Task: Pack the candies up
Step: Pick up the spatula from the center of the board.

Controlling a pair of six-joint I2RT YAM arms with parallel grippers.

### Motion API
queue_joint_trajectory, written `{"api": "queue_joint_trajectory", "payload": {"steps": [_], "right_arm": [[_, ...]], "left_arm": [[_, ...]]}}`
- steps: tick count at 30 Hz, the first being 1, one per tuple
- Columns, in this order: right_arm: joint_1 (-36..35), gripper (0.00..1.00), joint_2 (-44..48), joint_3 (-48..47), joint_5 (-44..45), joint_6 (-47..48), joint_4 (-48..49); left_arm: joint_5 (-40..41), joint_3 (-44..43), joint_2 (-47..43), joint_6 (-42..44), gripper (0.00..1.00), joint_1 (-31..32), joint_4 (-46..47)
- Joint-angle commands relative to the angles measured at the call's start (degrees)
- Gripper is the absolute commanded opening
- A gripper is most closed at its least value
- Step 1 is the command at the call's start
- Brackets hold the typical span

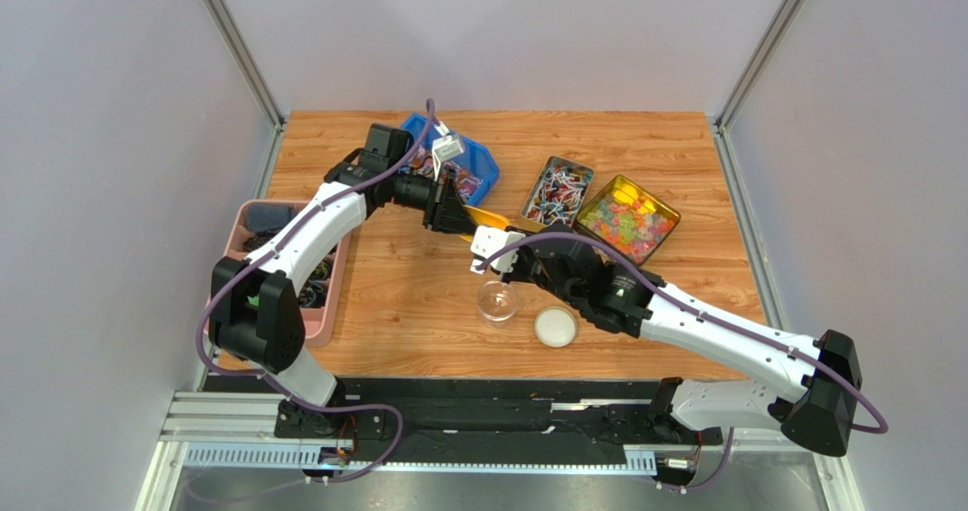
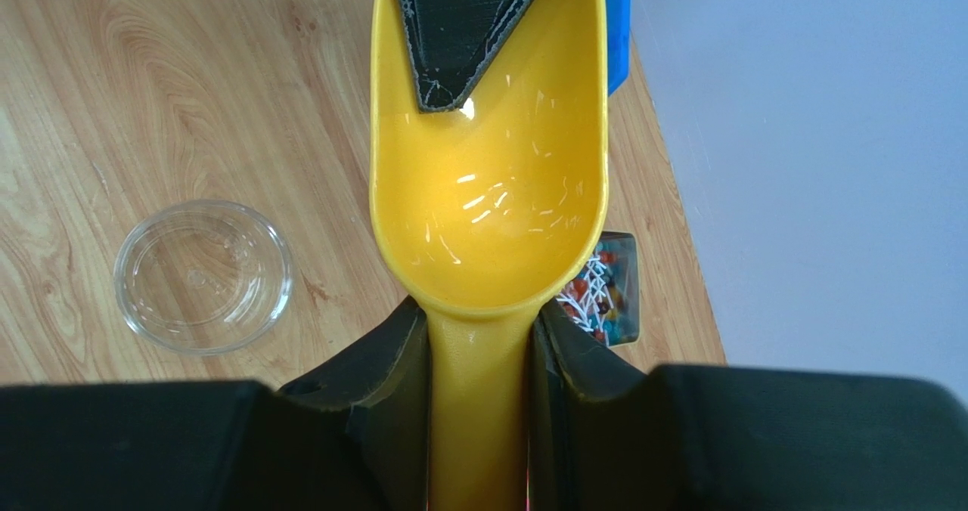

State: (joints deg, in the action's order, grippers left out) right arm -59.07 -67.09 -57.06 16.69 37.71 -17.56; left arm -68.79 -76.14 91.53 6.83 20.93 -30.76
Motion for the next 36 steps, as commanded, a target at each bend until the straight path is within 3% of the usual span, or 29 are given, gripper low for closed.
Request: {"api": "queue_joint_trajectory", "payload": {"steps": [1,10,15,20,31,36], "right_arm": [[-0.3,0.00,1.6,-4.7,-3.9,-3.8,6.0],[-0.2,0.20,2.0,-7.8,-6.6,-3.4,1.7],[-0.2,0.40,2.1,-7.5,-6.1,-3.4,2.0],[-0.2,0.47,1.8,-7.4,-5.1,-3.4,2.4],[-0.2,0.35,3.2,-8.1,-6.6,-4.2,0.5],[-0.2,0.18,3.4,-8.3,-6.4,-4.1,0.2]], "left_arm": [[-1.1,-1.5,1.4,3.7,0.00,2.0,-0.3],[-1.6,-1.8,2.0,4.0,0.00,2.2,-1.0],[-1.6,-2.0,2.1,4.1,0.00,2.4,-1.2],[-0.8,-2.0,2.1,4.1,0.00,2.5,-1.4],[-0.2,-1.7,2.1,4.2,0.00,2.5,-1.4],[-0.1,-1.7,2.3,4.2,0.00,2.5,-1.5]]}}
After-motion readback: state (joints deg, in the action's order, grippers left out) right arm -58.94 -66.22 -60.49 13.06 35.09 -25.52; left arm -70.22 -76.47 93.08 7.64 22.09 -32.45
